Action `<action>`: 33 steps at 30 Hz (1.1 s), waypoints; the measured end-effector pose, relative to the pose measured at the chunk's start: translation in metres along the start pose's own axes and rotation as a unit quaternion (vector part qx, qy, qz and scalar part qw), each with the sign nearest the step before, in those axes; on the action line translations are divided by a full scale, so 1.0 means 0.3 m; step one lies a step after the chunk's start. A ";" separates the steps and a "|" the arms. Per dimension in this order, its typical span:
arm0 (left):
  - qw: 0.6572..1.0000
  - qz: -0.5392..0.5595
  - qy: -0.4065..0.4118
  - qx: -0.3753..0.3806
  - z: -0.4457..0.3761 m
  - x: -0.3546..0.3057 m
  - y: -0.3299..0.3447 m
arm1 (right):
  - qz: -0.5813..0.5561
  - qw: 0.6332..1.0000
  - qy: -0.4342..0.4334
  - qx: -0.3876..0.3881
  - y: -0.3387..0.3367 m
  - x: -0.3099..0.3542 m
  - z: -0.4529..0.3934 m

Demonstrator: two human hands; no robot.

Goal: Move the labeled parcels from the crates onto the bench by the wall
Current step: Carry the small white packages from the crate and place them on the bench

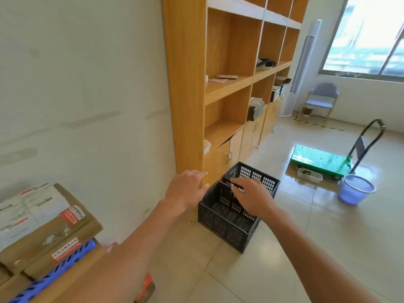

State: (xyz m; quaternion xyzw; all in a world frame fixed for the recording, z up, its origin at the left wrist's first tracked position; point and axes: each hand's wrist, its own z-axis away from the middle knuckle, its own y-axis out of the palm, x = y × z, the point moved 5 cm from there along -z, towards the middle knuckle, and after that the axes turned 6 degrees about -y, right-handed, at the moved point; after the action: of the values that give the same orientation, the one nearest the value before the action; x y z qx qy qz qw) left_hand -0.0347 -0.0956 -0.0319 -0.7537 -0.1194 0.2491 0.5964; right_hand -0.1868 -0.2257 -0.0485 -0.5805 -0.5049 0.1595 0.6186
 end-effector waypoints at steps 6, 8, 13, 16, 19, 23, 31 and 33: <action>0.998 0.013 0.048 0.038 -0.169 -0.307 0.163 | -0.012 0.998 0.059 -0.004 -0.115 -0.336 0.065; 0.997 0.019 0.056 0.057 -0.229 -0.378 0.234 | -0.012 0.997 0.073 -0.002 -0.133 -0.437 0.061; 0.994 0.032 0.058 0.087 -0.433 -0.525 0.407 | -0.005 0.997 0.083 -0.005 -0.158 -0.686 -0.038; 0.993 0.042 0.058 0.098 -0.590 -0.601 0.513 | 0.000 0.996 0.089 0.003 -0.178 -0.843 -0.138; 0.991 0.057 0.062 0.101 -0.771 -0.689 0.593 | 0.010 0.994 0.104 0.015 -0.215 -0.999 -0.242; 0.990 0.060 0.087 0.097 -1.007 -0.844 0.672 | 0.014 0.991 0.129 0.015 -0.298 -1.214 -0.342; 0.983 0.058 0.112 0.132 -1.349 -1.188 0.862 | 0.005 0.987 0.159 0.021 -0.430 -1.677 -0.450; 0.984 0.056 0.097 0.138 -1.442 -1.254 0.923 | 0.008 0.988 0.153 0.029 -0.447 -1.807 -0.501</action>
State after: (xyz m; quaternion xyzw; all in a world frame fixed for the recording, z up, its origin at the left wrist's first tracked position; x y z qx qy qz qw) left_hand -0.1619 -0.7101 -0.1383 -0.6901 0.0168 0.2216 0.6888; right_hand -0.3554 -0.7711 -0.1412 -0.5840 -0.3948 0.0876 0.7039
